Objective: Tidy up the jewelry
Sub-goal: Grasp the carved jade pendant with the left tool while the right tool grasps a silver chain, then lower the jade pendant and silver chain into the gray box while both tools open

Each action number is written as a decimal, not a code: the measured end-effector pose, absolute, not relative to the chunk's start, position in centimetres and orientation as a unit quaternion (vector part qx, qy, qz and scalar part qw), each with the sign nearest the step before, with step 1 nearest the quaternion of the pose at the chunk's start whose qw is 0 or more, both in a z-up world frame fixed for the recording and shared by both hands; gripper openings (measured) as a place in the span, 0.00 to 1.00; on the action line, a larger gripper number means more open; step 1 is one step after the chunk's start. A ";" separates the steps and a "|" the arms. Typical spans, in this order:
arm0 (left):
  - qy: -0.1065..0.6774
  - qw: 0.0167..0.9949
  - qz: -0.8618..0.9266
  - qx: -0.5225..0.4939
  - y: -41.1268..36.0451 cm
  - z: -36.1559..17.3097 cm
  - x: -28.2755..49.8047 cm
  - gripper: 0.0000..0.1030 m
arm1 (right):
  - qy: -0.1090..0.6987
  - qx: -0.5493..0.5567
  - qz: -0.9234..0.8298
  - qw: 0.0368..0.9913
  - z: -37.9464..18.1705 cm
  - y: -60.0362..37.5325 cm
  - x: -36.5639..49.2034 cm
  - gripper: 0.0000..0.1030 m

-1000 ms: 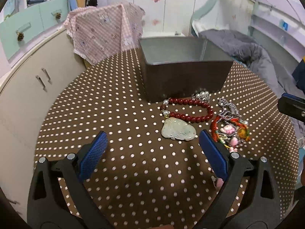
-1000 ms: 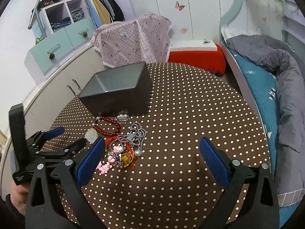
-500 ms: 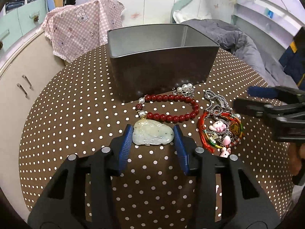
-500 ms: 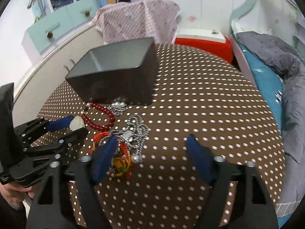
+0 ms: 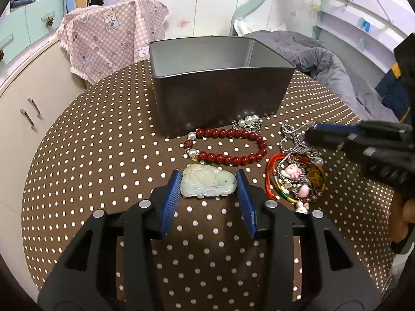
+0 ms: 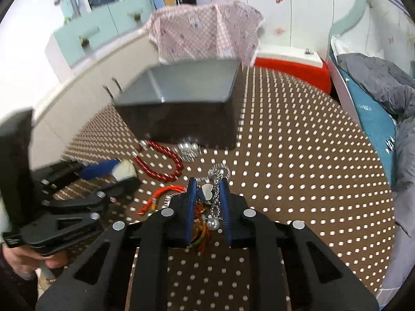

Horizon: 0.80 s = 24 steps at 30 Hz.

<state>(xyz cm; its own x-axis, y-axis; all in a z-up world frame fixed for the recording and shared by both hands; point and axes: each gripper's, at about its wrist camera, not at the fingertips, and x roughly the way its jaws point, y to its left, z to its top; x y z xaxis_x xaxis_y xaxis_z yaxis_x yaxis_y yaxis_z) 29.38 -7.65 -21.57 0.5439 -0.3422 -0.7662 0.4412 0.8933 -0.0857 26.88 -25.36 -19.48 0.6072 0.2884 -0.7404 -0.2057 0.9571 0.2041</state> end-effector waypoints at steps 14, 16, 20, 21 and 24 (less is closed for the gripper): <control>0.359 0.908 -0.216 0.021 -4.5 -15.0 27.6 0.41 | 0.322 0.101 0.199 0.920 -9.4 -27.5 25.3 0.16; 0.342 0.914 -0.219 0.016 -4.2 -13.1 27.8 0.41 | 0.306 0.090 0.203 0.926 -7.7 -27.2 25.4 0.16; 0.310 0.925 -0.220 0.020 -4.2 -10.4 28.2 0.41 | 0.273 0.076 0.207 0.936 -4.4 -27.1 25.7 0.16; 0.301 0.928 -0.219 0.022 -4.4 -9.5 28.4 0.41 | 0.266 0.074 0.206 0.939 -3.9 -27.0 25.9 0.16; 0.281 0.935 -0.217 0.024 -4.7 -7.5 29.1 0.41 | 0.233 0.062 0.212 0.947 -0.7 -26.8 26.1 0.16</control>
<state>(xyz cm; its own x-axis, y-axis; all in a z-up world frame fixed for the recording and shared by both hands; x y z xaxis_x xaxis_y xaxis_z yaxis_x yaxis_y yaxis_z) 29.13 -4.69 -7.54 0.7481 -0.3920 -0.5355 0.4186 0.9049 -0.0777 26.14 -26.85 -0.73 0.8022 0.4298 -0.4144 -0.3719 0.9027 0.2165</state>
